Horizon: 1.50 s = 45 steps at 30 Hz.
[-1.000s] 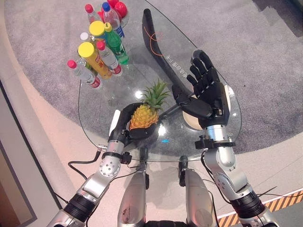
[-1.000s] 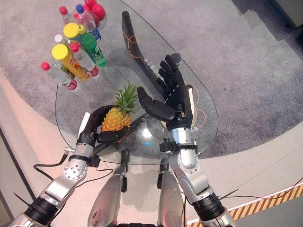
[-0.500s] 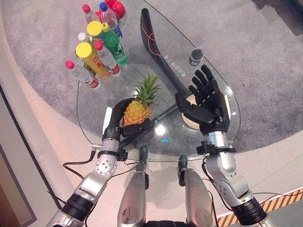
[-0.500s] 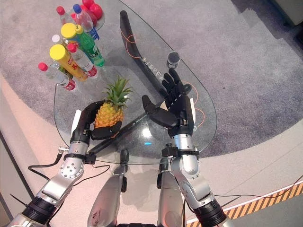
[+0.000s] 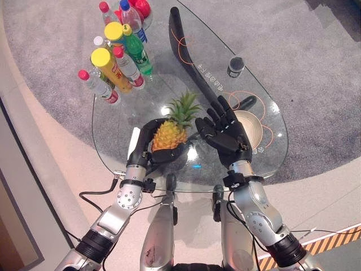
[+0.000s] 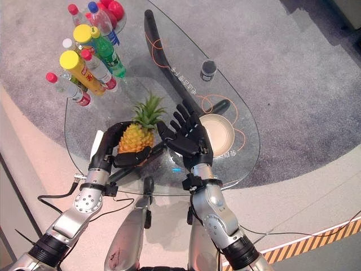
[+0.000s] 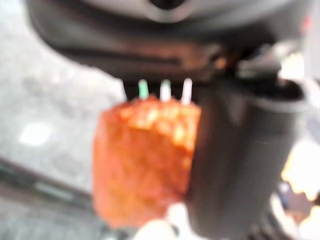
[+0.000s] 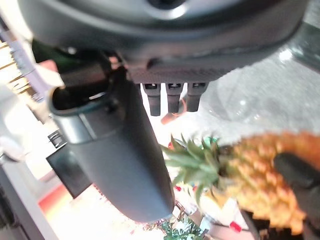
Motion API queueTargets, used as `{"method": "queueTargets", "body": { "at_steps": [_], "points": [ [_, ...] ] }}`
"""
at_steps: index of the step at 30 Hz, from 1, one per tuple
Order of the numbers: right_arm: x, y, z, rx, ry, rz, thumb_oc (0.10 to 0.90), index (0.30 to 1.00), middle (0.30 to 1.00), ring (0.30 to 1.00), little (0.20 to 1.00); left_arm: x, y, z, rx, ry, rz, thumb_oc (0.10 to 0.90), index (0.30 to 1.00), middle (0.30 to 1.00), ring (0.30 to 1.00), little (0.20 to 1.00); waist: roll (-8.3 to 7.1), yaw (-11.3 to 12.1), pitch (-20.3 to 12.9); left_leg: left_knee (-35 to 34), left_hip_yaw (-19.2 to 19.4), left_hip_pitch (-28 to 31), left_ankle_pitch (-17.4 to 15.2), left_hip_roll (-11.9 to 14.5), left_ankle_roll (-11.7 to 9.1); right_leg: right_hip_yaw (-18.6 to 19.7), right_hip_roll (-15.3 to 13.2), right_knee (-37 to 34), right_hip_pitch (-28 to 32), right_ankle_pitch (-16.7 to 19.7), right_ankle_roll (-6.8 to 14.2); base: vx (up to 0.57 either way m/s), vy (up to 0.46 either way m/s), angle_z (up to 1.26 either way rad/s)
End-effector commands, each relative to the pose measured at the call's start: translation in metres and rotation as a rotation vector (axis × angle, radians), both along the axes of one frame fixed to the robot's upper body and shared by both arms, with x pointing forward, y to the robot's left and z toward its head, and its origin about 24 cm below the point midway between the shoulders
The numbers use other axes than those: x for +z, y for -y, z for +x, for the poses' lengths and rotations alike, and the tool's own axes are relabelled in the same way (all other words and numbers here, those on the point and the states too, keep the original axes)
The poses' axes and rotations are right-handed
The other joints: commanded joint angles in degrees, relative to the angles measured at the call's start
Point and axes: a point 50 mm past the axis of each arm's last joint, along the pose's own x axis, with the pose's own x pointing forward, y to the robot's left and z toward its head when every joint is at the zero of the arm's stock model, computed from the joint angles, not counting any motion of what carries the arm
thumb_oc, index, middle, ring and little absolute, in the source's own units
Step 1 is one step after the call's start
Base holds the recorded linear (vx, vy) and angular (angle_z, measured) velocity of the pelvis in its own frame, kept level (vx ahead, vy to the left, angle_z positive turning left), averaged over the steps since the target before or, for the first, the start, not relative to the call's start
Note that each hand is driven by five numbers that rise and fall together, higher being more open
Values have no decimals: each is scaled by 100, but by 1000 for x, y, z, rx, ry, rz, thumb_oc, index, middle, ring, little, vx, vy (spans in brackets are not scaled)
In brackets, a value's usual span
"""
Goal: Pick up the fruit to the plate
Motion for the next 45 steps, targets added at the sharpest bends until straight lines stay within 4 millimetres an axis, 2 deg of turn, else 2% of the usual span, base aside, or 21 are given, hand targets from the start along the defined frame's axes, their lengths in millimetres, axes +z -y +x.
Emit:
{"method": "queueTargets", "body": {
  "at_steps": [1,6,15,19,23,28,31,35,36,37,38,45],
  "points": [
    [55,-19,-6,137,257,168,800,900,900,900,900,79,26,-8,-200,395,-72,100,300,300,300,200,-207,-61,-137,1154,177,-109,-483,-349,389,-440,-50,-1374,621,1212,-134,0,0,0],
    [49,-24,-2,190,218,210,800,900,900,900,900,78,40,-11,-324,377,-45,100,300,300,300,200,-214,-50,-137,1182,178,-138,-500,-378,413,-444,-83,-1367,583,1253,-110,0,0,0],
    [33,-29,2,286,122,289,800,900,900,900,900,77,47,-15,-391,382,-17,100,300,300,300,200,-219,-33,-137,1183,181,-184,-500,-400,434,-442,-103,-1364,532,1278,-89,0,0,0],
    [27,-40,-2,431,104,301,800,900,900,900,900,77,48,-16,-428,367,2,100,300,300,300,200,-230,-5,-137,1206,159,-237,-499,-427,445,-462,-119,-1353,484,1296,-74,-1,0,1],
    [28,-51,-6,604,138,292,800,900,900,900,900,74,52,-16,-507,326,34,100,300,300,300,200,-242,27,-137,1272,142,-278,-522,-442,453,-488,-149,-1324,454,1307,-61,1,-5,5],
    [32,-50,-6,636,214,255,800,900,900,900,900,68,57,-15,-582,246,57,100,300,300,300,200,-246,31,-137,1315,150,-297,-545,-457,456,-498,-164,-1334,459,1320,-42,6,1,5],
    [40,-48,-5,628,275,233,800,900,900,900,900,57,64,-13,-660,140,111,100,300,300,300,200,-254,9,-137,1356,165,-317,-569,-470,464,-485,-178,-1338,442,1344,-16,4,3,3],
    [40,-48,-3,625,289,185,800,900,900,900,900,50,65,-12,-689,82,130,100,300,300,300,200,-250,-15,-137,1368,195,-324,-581,-472,475,-485,-194,-1347,428,1361,0,0,0,0],
    [40,-48,-2,621,288,175,525,665,665,665,625,49,65,-10,-694,65,130,100,300,300,300,200,-251,-24,-137,1383,199,-334,-585,-477,475,-477,-197,-1352,423,1368,1,0,0,0],
    [40,-47,-1,616,290,169,163,354,354,354,263,48,65,-10,-696,57,124,100,300,300,300,200,-249,-27,-137,1380,203,-335,-582,-475,473,-475,-196,-1354,420,1369,3,0,0,0],
    [40,-47,0,610,291,168,100,300,300,300,200,48,65,-9,-696,55,123,100,300,300,300,200,-251,-28,-137,1382,206,-338,-583,-473,473,-478,-202,-1360,421,1371,1,0,0,0],
    [44,-43,1,583,330,183,100,300,300,300,200,45,65,-8,-692,36,103,100,300,300,300,200,-252,-32,-137,1422,194,-377,-606,-491,486,-488,-221,-1330,371,1373,4,0,0,0]
  ]
}}
